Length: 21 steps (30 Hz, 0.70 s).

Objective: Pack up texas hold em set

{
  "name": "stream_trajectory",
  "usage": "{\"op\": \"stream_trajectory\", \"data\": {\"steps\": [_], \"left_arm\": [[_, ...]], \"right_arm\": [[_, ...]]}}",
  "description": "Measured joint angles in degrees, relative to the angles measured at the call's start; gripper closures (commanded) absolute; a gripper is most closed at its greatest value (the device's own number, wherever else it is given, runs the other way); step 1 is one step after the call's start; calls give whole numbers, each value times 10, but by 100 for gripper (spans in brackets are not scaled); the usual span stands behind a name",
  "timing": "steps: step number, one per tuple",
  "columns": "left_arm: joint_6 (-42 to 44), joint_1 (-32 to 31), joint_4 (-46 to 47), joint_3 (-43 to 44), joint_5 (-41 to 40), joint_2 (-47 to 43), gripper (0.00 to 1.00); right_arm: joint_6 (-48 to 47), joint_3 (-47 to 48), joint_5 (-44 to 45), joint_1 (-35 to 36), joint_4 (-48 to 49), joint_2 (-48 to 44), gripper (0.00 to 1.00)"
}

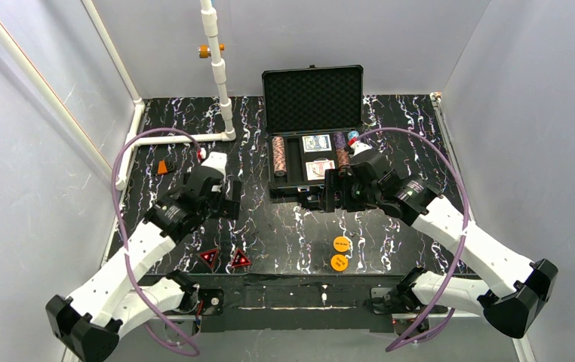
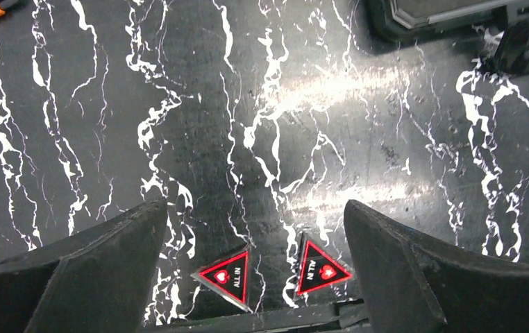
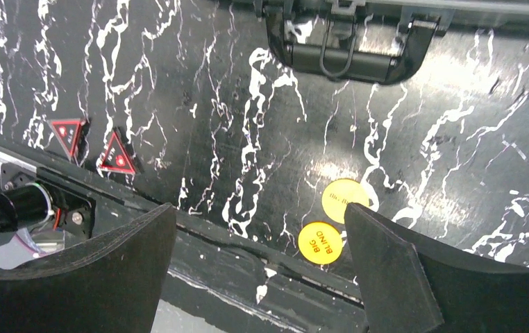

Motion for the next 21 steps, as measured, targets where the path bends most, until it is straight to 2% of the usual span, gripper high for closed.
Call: {"op": "stream_trajectory", "data": {"steps": [7,21], "left_arm": [[11,0,-14,-46,10,-75,2],[20,0,-16,-48,0,-88,2]], "right_arm": [[16,-38,-25,0,0,6,2],[88,-143,-7,1,-16,7,2]]}}
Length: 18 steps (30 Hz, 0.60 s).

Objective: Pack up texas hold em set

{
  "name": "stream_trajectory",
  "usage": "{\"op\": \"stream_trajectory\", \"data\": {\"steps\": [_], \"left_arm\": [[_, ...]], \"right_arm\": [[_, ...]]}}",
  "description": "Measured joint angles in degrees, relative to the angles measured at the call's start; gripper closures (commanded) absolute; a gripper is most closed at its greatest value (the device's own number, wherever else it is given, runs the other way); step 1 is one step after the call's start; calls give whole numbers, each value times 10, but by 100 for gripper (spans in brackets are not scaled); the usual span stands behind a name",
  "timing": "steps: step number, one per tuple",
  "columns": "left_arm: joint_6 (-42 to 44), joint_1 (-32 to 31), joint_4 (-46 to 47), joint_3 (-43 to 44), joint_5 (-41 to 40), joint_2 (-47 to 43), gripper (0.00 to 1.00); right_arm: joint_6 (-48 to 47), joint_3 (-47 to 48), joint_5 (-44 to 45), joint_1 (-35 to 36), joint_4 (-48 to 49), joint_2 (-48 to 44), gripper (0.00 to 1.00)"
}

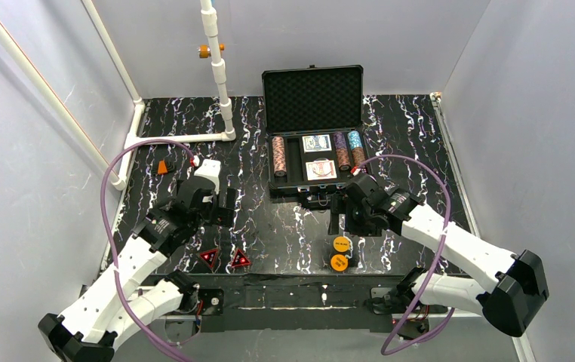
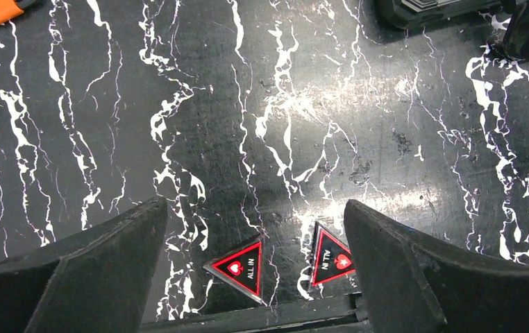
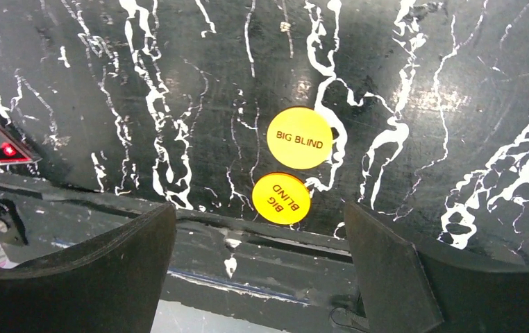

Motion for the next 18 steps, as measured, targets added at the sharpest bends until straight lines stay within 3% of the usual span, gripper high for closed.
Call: {"op": "stream_trajectory", "data": {"steps": [18], "left_arm": [[8,0,0,0,-18,-10,2]], "right_arm": [[55,-42,56,38,19,72,14]]}}
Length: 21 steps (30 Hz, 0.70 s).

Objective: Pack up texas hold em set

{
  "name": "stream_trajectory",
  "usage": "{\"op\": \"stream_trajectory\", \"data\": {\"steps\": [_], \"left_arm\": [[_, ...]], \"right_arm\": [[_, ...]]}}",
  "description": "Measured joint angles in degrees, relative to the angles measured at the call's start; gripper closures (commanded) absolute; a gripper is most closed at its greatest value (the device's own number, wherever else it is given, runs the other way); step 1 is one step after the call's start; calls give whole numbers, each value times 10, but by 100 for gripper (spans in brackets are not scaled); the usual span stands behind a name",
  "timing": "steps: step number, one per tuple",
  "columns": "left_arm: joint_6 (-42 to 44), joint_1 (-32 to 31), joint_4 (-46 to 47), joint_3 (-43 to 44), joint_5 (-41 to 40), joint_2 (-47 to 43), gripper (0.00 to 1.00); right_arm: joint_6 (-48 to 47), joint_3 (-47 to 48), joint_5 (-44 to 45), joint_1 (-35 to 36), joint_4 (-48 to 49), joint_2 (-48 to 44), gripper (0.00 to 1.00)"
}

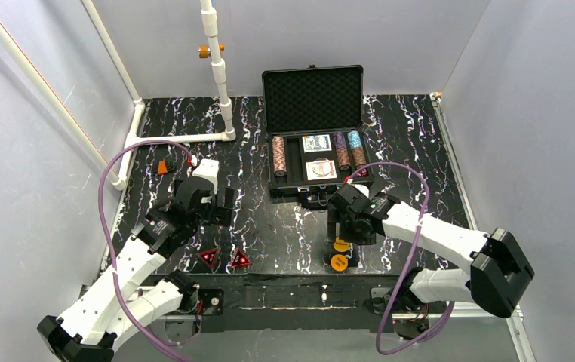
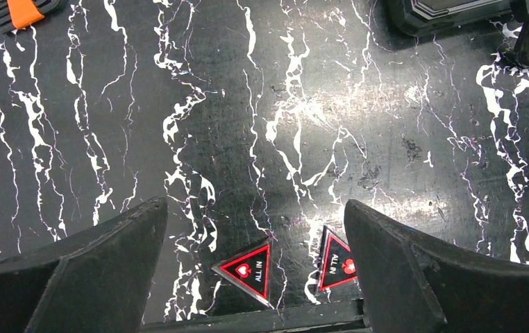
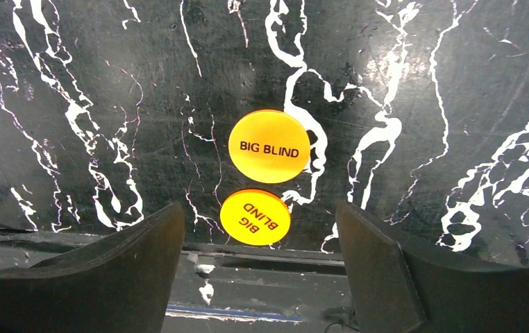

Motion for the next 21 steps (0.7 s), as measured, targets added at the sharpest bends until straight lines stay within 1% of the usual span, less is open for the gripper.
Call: {"op": "stream_trajectory", "data": {"steps": [2,11,21], "left_arm": [[0,0,0,0,0,0,2],[0,0,0,0,-3,0,2],[0,0,0,0,-3,-1,2]], "right_arm": [[2,0,2,6,5,12,18],[10,-2,21,33,24,52,24],[17,-29,40,37,41,71,31]]}}
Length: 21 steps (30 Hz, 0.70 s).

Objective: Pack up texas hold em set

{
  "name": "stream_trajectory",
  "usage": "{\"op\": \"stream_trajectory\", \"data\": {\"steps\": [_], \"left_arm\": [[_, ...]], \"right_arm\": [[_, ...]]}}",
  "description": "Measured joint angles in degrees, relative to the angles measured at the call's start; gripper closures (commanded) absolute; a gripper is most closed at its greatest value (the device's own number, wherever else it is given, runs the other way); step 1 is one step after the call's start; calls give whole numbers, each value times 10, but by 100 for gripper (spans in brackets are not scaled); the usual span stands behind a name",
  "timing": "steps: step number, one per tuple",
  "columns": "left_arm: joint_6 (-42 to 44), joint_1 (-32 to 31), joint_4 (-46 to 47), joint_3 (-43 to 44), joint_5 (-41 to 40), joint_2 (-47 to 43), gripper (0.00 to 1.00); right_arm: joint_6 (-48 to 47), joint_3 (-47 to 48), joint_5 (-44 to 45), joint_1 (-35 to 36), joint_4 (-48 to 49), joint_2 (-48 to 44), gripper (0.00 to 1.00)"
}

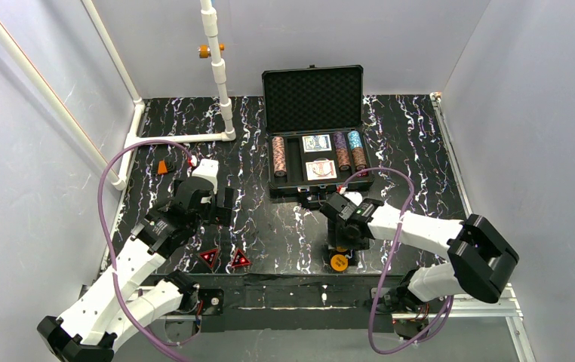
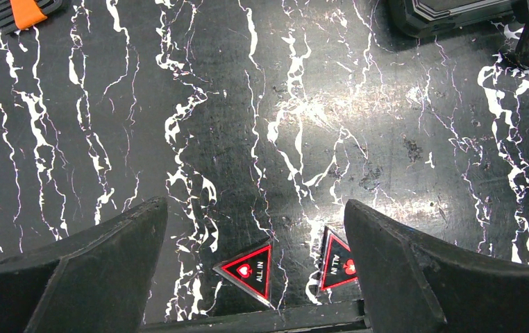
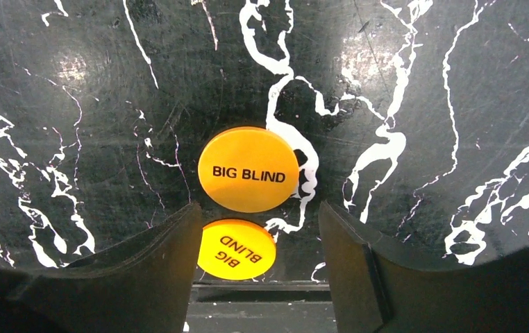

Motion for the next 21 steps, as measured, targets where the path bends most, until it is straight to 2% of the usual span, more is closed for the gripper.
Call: {"op": "stream_trajectory", "data": {"steps": [7,15,21], "left_arm": [[0,0,0,0,-1,0,2],[2,0,0,0,-2,3,2],[4,0,0,0,-6,0,2]], "right_arm": [[-2,-4,3,0,20,21,34],[-18,17,-2,0,23,49,45],[-29,31,-4,1,22,65,45]]}}
